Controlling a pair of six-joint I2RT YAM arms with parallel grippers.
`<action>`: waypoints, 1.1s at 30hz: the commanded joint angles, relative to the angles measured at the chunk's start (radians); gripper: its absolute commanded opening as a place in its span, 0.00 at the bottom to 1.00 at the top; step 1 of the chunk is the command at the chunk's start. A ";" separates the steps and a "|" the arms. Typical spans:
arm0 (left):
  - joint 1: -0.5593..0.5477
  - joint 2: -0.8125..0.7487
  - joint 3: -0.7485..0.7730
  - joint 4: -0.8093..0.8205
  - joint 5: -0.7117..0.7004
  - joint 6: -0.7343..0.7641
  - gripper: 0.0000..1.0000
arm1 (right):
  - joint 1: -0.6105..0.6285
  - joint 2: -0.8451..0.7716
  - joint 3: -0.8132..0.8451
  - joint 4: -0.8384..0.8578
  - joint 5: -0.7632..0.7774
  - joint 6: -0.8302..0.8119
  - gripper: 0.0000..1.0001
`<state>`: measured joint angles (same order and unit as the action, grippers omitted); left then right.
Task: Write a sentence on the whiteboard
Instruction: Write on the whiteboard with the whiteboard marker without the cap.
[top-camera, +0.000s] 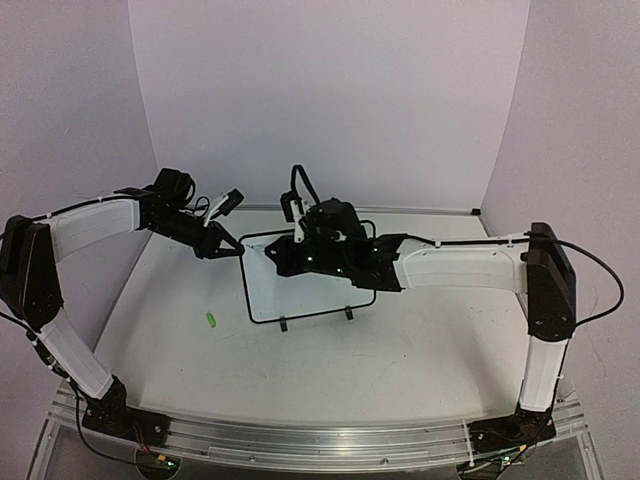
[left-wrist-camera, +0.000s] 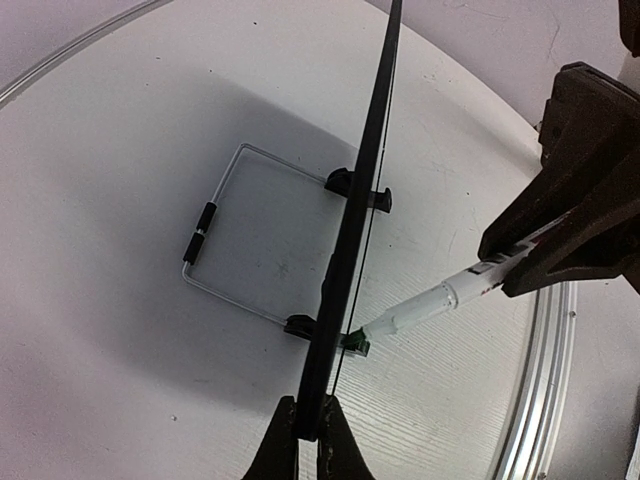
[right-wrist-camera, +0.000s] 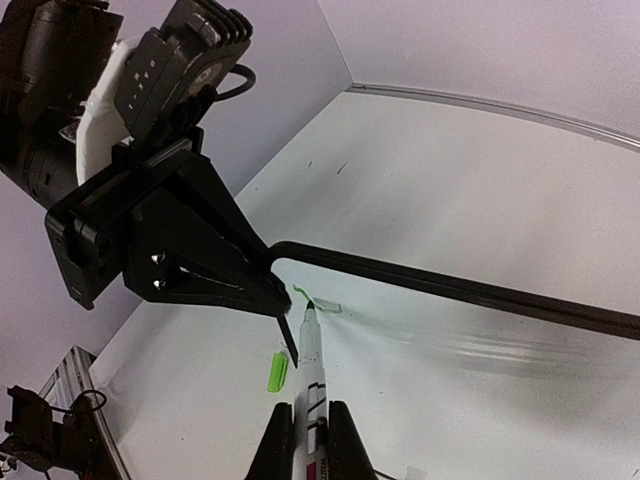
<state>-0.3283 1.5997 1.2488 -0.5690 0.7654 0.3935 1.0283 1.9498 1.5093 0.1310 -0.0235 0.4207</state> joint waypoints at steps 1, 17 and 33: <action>0.008 -0.022 0.000 0.003 -0.098 0.021 0.00 | -0.001 0.027 0.029 -0.018 0.023 0.014 0.00; 0.009 -0.027 0.000 0.003 -0.101 0.021 0.00 | -0.001 0.027 -0.020 -0.036 0.031 0.042 0.00; 0.009 -0.028 0.001 0.004 -0.106 0.022 0.00 | 0.000 0.050 -0.015 -0.039 -0.021 0.059 0.00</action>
<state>-0.3283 1.5978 1.2488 -0.5751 0.7556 0.3931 1.0290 1.9791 1.4956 0.0956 -0.0471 0.4675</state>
